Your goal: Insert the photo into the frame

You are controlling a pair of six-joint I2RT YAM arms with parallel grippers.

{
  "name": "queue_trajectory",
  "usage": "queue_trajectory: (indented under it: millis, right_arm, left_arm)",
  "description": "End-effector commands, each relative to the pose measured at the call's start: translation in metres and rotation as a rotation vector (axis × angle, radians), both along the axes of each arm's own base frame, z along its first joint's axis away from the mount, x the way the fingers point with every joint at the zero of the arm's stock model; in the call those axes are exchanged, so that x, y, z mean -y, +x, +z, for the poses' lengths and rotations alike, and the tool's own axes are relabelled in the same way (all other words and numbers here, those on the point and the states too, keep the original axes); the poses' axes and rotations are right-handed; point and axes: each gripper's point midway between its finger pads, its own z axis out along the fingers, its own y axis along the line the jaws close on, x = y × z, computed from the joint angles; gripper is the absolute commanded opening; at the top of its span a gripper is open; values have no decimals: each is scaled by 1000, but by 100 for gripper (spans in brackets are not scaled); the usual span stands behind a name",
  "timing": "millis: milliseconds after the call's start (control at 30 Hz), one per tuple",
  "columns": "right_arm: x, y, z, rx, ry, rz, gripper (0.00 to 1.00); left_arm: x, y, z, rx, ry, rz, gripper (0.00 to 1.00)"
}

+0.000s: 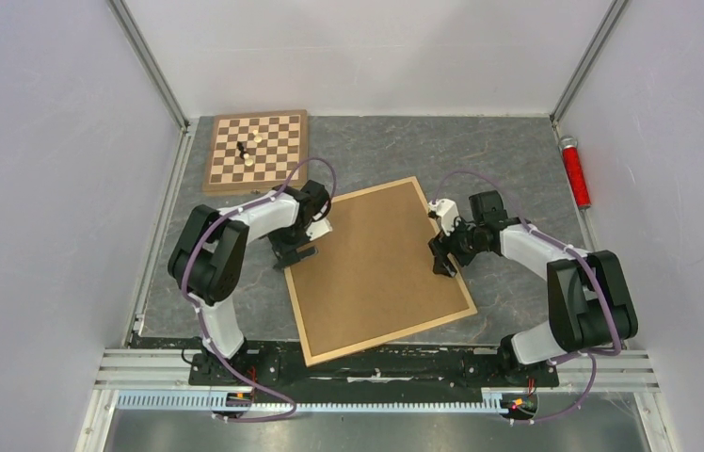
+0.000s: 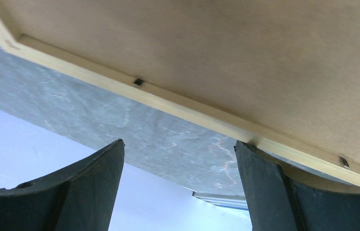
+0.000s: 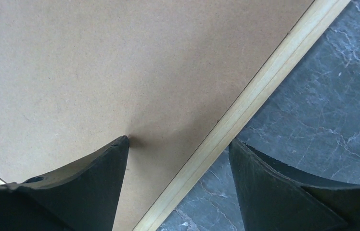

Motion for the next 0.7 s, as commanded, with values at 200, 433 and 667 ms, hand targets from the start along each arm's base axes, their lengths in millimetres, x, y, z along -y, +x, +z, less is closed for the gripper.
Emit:
queue_trajectory:
  millis: [200, 433, 667]
  right_arm:
    - [-68, -72, 16, -179, 202, 242, 78]
    - [-54, -6, 60, 102, 82, 65, 78]
    - [-28, 66, 106, 278, 41, -201, 73]
  left_arm:
    - [64, 111, 11, 385, -317, 62, 92]
    - [59, 113, 59, 461, -379, 98, 93]
    - [87, 109, 108, 504, -589, 126, 94]
